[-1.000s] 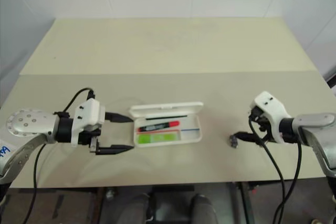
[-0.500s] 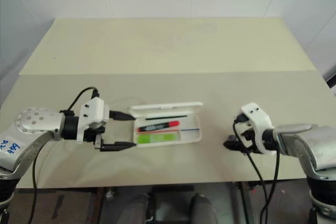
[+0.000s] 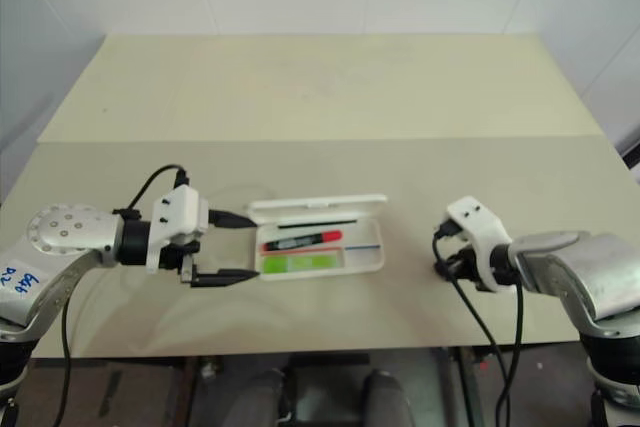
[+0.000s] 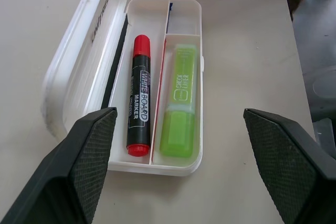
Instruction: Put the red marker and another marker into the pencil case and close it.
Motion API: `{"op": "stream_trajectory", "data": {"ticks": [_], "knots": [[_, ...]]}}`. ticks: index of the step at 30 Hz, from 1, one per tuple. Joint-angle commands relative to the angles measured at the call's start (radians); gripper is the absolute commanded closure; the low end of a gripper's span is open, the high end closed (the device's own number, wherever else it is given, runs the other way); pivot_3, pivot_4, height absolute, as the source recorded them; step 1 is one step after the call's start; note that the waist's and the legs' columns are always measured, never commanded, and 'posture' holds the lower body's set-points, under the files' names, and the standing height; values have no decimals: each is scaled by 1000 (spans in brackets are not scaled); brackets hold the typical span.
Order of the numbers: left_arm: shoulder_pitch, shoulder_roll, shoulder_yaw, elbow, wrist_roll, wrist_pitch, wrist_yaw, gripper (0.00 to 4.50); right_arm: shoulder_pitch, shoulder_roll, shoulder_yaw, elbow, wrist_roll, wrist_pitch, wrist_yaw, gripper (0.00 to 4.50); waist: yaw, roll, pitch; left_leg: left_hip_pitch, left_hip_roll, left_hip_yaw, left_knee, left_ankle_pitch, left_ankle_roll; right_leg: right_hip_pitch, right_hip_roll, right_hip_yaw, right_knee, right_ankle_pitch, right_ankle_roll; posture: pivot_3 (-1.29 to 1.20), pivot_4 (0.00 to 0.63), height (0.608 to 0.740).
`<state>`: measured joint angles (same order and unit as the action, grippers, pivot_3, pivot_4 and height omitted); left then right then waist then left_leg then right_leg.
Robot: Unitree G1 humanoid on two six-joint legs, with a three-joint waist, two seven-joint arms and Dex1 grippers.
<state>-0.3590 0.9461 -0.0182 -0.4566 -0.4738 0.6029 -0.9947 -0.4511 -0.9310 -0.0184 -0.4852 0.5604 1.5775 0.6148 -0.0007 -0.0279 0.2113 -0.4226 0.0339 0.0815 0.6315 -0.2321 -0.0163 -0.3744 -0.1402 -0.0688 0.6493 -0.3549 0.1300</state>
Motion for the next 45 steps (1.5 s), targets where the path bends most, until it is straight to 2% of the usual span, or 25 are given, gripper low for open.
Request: {"op": "stream_trajectory", "data": {"ticks": [1,6,14,22,34,39,45], "knots": [[-1,7,32,-20,-2,-4,1,357,-54,-16,0,-42,31,-30,28,4141,0,0,0,0,0,0,0,0,0,0,0,0,0,0,0,0,150,740],[-2,9,37,-19,0,-3,3,357,-140,11,-5,-94,116,-48,81,4141,-1,0,0,0,1,0,0,0,0,-1,1,1,0,0,0,0,150,740],[-9,4,36,-29,0,6,14,357,-240,45,170,-119,136,-141,108,4141,1,0,0,0,1,0,0,0,0,-1,1,1,0,0,0,0,150,740],[20,10,65,-69,-11,32,38,357,-310,6,416,-35,-46,-409,186,4141,-3,0,0,0,1,1,0,0,0,-1,1,1,0,0,0,0,150,740],[66,18,117,-124,-21,73,65,357,-358,50,511,50,-187,-559,295,4141,-3,0,0,0,1,1,1,0,0,-1,1,1,1,0,0,0,150,740],[75,19,126,-134,-24,79,72,357,-368,66,521,57,-210,-568,326,2520,-2,0,0,0,1,1,0,0,0,-1,1,1,1,0,0,0,150,740],[71,16,136,-139,-36,82,75,357,-349,45,495,42,-212,-559,359,302,-2,0,0,0,1,1,1,0,0,-1,1,1,4,0,0,0,150,740]]}}
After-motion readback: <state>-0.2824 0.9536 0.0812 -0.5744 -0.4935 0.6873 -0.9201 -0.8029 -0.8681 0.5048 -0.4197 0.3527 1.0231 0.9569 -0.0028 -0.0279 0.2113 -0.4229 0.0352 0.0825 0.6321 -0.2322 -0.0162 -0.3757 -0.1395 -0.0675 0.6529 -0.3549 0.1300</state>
